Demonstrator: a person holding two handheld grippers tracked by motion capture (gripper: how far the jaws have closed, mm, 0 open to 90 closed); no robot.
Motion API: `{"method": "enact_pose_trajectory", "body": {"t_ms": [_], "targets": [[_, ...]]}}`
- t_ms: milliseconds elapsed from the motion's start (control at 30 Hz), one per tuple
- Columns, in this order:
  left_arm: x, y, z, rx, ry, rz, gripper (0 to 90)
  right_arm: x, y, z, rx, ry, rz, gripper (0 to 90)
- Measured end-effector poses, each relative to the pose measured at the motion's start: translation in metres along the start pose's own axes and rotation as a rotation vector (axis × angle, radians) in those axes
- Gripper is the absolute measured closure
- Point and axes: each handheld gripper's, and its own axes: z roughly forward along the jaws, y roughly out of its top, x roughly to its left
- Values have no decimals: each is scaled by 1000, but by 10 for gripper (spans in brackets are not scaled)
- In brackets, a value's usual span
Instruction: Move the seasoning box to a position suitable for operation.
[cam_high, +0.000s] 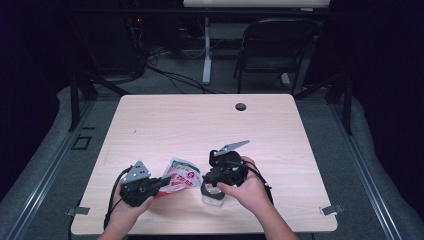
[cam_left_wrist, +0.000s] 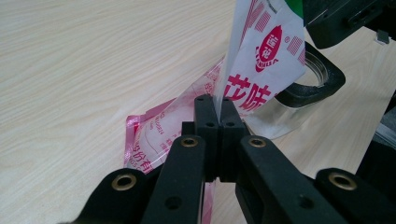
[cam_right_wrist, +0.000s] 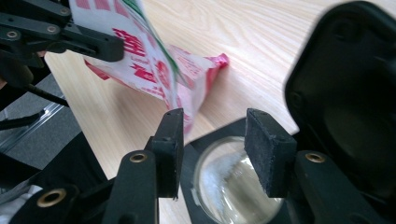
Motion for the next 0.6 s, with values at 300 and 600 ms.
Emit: {"method": "enact_pose_trajectory", "body": {"t_ms": [300,600], "targets": [[-2,0,1,6,4,4,900,11,6,7,9,17,-31,569],[-2,-2,2,-2,-4,-2,900,10,10,21,32,29,-32,576]]}}
